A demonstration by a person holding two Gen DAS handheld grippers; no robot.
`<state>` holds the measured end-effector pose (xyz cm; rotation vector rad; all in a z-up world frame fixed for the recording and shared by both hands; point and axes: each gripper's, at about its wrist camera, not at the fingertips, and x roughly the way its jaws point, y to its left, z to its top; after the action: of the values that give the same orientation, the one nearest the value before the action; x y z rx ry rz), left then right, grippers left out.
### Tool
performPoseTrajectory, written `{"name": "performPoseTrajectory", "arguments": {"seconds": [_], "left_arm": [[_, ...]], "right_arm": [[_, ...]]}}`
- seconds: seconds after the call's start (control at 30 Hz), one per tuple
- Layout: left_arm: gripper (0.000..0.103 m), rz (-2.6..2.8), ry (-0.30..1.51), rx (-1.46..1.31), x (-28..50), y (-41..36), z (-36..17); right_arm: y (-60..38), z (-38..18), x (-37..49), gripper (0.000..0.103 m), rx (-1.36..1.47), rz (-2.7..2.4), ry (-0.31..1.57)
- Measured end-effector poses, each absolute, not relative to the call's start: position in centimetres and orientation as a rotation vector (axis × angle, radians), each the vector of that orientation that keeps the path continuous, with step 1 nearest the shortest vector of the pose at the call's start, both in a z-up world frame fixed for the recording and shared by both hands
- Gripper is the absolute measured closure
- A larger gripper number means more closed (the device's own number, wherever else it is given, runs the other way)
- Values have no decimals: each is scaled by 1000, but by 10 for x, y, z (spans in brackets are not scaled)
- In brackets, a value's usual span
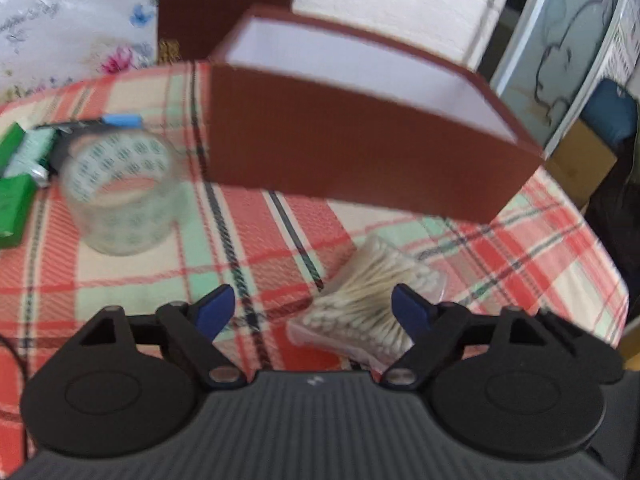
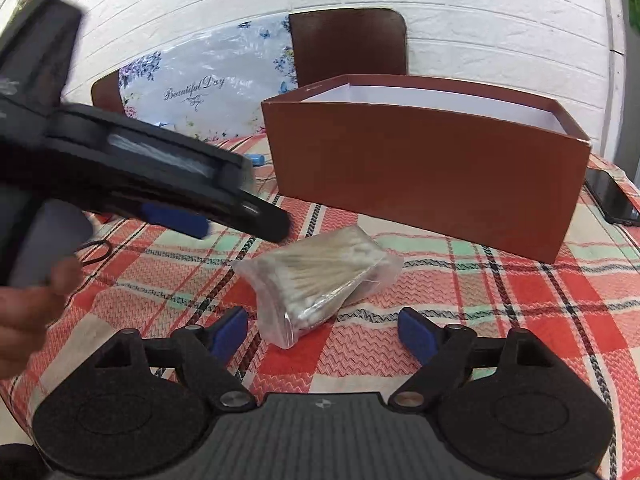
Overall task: Organize objects
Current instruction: 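Move the left gripper to the cotton swab bag and grasp it, then lower the cotton swab bag into the brown box and release it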
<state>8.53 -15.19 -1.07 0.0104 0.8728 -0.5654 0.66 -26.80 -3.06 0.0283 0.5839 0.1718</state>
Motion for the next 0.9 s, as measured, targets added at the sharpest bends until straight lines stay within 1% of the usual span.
{"name": "performPoseTrajectory", "arguments": {"seconds": [0.03, 0.07, 0.1, 0.17, 0.23, 0.37, 0.47, 0.53, 0.63, 0.67, 0.73, 0.77, 0.8, 0.87, 0.9], "left_arm": [[33, -606, 894, -36, 88, -153, -17], [44, -637, 898, -79, 89, -151, -20], [45, -647, 895, -78, 87, -152, -20], [58, -654, 885, -59, 84, -155, -14], [61, -643, 852, -45, 80, -155, 2], [62, -671, 671, -8, 69, -163, 54], [61, -672, 567, 43, 76, -179, 84], [60, -651, 525, 81, 90, -196, 95], [53, -602, 511, 120, 112, -220, 97], [48, -576, 522, 137, 120, -227, 95], [41, -491, 551, 184, 132, -240, 87], [39, -457, 565, 205, 136, -242, 83], [38, -453, 570, 197, 138, -240, 80], [37, -470, 551, 166, 128, -229, 83], [37, -467, 531, 169, 121, -224, 85]], "right_arm": [[-267, -31, 10, 26, 13, 181, 590], [-266, -32, 14, 44, 7, 195, 606], [-266, -34, 18, 60, 6, 196, 616], [-267, -33, 21, 67, 8, 196, 599], [-268, -29, 18, 71, 17, 216, 548], [-265, -3, 1, 72, -53, 178, 310], [-279, 17, 14, 72, -46, 137, 204], [-290, 27, 32, 72, -39, 109, 176], [-309, 32, 63, 71, -13, 69, 175], [-314, 32, 74, 70, -6, 60, 191], [-321, 27, 95, 67, 2, 19, 238], [-323, 24, 101, 60, 10, -8, 264], [-326, 23, 101, 57, 31, -15, 280], [-332, 22, 84, 56, 88, 7, 247], [-332, 21, 71, 54, 101, 13, 220]]}}
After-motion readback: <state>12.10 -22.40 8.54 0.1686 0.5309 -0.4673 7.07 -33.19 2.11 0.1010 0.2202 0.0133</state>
